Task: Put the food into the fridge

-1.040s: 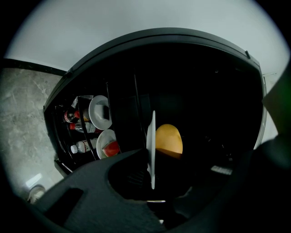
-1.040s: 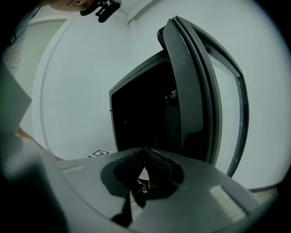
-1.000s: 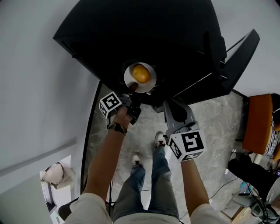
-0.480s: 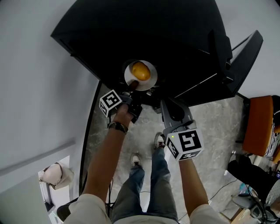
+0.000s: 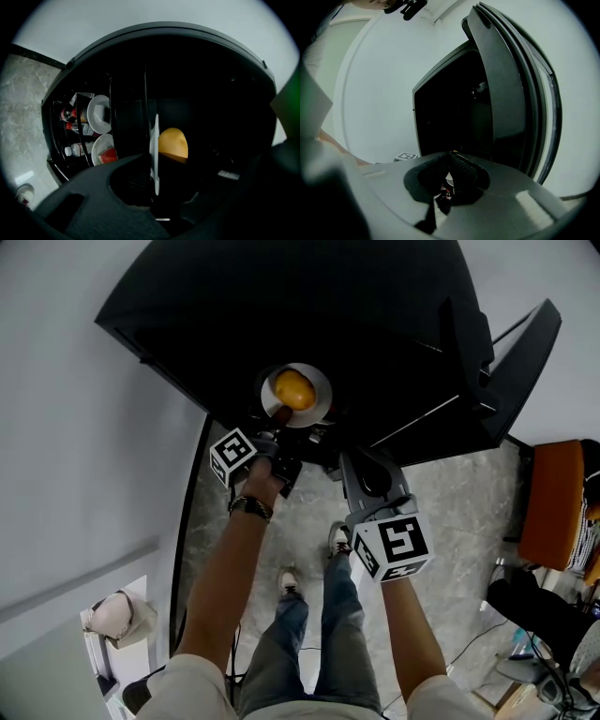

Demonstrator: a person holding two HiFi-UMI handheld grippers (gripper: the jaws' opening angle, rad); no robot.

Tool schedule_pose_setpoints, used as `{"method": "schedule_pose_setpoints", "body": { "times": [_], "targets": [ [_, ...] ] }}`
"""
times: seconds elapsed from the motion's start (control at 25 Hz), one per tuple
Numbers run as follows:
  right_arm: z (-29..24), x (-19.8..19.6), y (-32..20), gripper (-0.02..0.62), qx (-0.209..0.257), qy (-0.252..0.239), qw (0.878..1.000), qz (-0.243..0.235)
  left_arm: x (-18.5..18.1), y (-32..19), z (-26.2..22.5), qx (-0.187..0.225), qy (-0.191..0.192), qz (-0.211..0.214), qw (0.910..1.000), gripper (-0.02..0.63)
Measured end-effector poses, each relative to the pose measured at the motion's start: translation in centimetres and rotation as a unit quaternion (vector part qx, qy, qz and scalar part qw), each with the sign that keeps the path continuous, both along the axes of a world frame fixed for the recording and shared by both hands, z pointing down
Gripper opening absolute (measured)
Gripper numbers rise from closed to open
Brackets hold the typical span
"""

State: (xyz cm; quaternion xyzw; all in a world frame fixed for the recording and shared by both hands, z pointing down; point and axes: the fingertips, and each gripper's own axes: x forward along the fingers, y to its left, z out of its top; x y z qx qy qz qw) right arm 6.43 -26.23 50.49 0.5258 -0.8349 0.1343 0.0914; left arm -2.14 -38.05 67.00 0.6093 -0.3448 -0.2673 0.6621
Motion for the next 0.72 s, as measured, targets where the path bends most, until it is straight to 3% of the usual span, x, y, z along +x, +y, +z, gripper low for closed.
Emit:
{"method": "schedule_pose_setpoints", "body": {
  "times": [0.12, 0.28, 0.72],
  "targets": [
    [-0.1, 0.1, 0.0, 0.006, 0.002, -0.002, 1.000, 0.003, 0.1, -0.1, -0.2, 0.004, 0.003, -0.002, 1.0000, 0.026],
    [0.2, 0.3, 0.1, 0.005, -0.001, -0.003, 1.000, 0.008, 0.0, -0.1, -0.8, 0.015, 0.010, -0.003, 0.9998, 0.101],
    [0.0, -0.2, 0.5, 0.005, 0.006, -0.018, 1.000, 0.004, -1.1, 1.8, -0.7, 0.011, 0.007, -0.010, 0.9999, 0.129]
  ]
}}
